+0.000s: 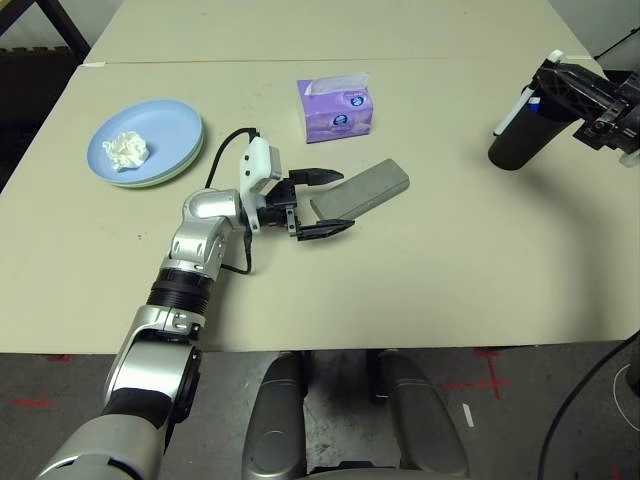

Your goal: Organize and tidy the items on the table.

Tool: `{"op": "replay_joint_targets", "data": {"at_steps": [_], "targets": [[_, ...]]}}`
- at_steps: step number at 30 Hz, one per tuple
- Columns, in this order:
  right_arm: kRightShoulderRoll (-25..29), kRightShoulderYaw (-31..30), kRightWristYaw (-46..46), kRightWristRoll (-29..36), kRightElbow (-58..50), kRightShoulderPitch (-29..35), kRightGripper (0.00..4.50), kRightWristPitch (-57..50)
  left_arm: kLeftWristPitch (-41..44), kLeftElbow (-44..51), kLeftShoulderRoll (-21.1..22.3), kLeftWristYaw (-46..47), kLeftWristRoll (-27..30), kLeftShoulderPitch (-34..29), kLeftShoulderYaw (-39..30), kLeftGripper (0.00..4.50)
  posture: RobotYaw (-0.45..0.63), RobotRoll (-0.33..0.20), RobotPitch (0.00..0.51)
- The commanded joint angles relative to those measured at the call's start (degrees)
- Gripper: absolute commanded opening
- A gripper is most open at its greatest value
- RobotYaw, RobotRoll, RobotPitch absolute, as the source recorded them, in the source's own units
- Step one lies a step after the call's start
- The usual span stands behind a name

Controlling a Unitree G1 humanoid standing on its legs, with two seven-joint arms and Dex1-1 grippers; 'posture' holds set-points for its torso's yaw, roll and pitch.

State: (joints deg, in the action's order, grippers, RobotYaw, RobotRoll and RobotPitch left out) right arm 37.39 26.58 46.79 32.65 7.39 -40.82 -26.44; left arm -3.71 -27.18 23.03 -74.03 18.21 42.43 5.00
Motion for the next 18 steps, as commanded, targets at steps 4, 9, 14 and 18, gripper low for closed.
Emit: {"op": "replay_joint_targets", "data": {"at_steps": [4,9,14,18], "targets": [[-1.25,2.76,-8.66,0.33,-3.04,1.93,0.42,3.03,-0.36,-0.44,0.1,-0.82,-0.49,0.12,0.17,4.5,0.02,0.0,0.202],[-2.15,1.68,-14.95,-2.79,-1.08,2.22,0.42,6.62,-0.36,-0.52,0.03,-0.87,-0.53,0.09,0.25,4.5,0.02,0.0,0.205],[-3.53,0.37,-18.73,-4.33,-1.66,3.02,0.42,8.31,-0.28,-0.35,0.02,-0.85,-0.51,-0.03,0.26,4.5,0.02,0.0,0.206],[-5.22,-0.57,-22.19,-6.06,-2.39,3.35,0.42,9.69,-0.04,0.17,0.16,-0.81,-0.42,-0.26,0.23,4.5,0.02,0.0,0.21]]}}
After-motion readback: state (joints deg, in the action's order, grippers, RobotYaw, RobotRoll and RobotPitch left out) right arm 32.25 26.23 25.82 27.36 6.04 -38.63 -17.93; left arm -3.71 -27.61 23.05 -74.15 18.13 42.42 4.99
